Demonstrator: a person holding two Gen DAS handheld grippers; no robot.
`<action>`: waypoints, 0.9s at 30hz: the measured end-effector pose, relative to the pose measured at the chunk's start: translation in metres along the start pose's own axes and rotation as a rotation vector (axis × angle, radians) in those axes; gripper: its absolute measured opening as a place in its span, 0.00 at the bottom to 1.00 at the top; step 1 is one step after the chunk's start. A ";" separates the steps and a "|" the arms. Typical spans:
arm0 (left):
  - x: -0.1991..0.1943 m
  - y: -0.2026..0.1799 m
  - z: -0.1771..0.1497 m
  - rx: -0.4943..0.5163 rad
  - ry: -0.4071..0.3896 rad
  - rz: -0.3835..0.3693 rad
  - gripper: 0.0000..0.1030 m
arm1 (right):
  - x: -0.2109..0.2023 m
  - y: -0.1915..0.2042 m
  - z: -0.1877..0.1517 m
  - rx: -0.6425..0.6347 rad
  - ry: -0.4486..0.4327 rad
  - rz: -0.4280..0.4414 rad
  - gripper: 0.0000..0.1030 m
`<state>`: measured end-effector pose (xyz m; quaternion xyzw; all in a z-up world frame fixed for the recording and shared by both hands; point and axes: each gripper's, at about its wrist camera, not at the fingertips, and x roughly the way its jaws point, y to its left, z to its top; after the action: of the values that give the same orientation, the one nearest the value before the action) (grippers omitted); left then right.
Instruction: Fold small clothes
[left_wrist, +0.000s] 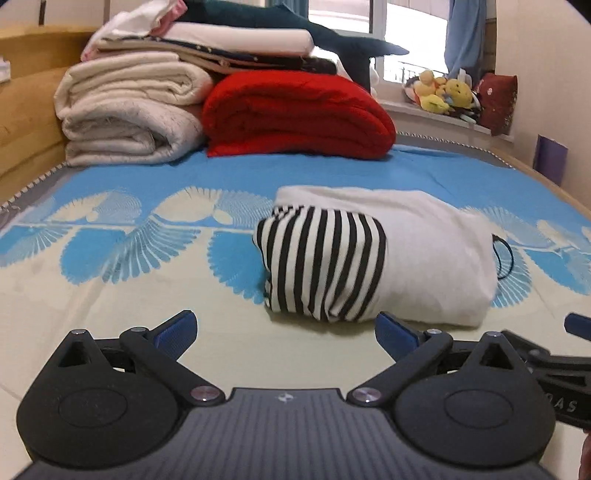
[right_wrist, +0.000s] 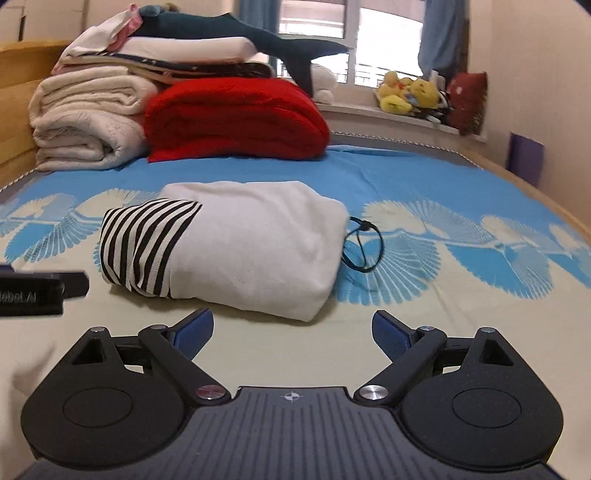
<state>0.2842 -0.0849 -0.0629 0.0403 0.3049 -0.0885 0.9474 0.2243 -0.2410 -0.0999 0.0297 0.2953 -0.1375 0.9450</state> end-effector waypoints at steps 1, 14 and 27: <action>0.001 -0.002 0.001 0.006 -0.002 0.004 1.00 | 0.003 0.000 0.001 0.006 0.011 -0.004 0.91; 0.003 -0.012 -0.007 0.032 0.004 0.011 1.00 | 0.006 0.003 -0.006 0.043 0.045 0.008 0.91; 0.007 -0.016 -0.011 0.038 0.037 0.006 1.00 | 0.005 0.004 -0.009 0.045 0.050 0.013 0.91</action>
<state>0.2802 -0.0998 -0.0759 0.0610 0.3203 -0.0907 0.9410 0.2244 -0.2370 -0.1096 0.0563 0.3153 -0.1374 0.9373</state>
